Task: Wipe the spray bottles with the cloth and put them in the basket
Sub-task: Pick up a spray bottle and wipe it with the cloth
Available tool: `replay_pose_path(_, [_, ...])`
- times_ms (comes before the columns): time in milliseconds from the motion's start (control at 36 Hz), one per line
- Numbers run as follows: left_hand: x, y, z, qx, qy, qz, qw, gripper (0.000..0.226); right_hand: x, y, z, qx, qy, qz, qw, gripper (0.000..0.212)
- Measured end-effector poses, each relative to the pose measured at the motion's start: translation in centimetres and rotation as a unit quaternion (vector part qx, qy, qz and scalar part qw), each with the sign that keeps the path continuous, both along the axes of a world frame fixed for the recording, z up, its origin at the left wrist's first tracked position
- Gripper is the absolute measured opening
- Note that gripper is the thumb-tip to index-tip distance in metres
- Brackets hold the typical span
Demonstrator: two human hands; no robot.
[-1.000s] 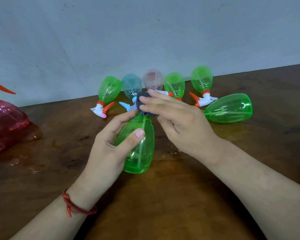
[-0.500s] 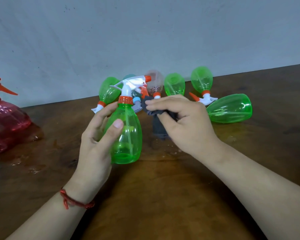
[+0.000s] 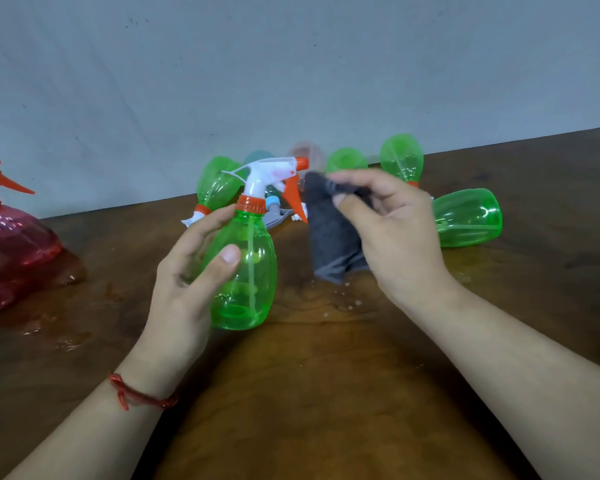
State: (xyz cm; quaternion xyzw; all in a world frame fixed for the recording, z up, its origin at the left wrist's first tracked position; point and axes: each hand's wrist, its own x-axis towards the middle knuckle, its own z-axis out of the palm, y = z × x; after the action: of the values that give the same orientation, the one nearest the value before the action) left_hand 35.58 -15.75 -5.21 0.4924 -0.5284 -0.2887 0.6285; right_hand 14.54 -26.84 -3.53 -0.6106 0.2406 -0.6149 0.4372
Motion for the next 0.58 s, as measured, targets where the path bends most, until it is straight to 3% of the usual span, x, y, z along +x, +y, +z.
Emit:
replay_pose_path(83, [-0.3,0.2,0.1,0.001,-0.035,-0.009,0.999,0.057,-0.6,-0.2,0.5,0.006,-0.069,-0.052,0.996,0.028])
replay_pose_path(139, [-0.6,0.2,0.0,0.005,-0.053,-0.028,0.998,0.056,-0.6,-0.2,0.6,-0.003,-0.060,-0.067,0.996,0.026])
replay_pose_path(278, [-1.1,0.3,-0.4,0.000,-0.061,-0.050,0.997,0.048,0.0,0.5,-0.2,-0.121,0.119,-0.064,0.983,0.030])
replay_pose_path(333, [-1.1,0.3,-0.3,-0.007,-0.060,-0.048,0.997,0.048,-0.3,0.3,-0.1,-0.130,0.130,-0.055,0.981,0.033])
replay_pose_path(472, [-0.6,0.4,-0.5,-0.011,-0.009,-0.062,0.998,0.050,-0.4,0.4,1.2,0.002,-0.010,0.052,0.999,0.030])
replay_pose_path(583, [-0.5,0.3,-0.4,-0.005,0.043,-0.075,0.996,0.052,-0.2,0.3,1.4,0.159,-0.150,0.173,0.960,0.023])
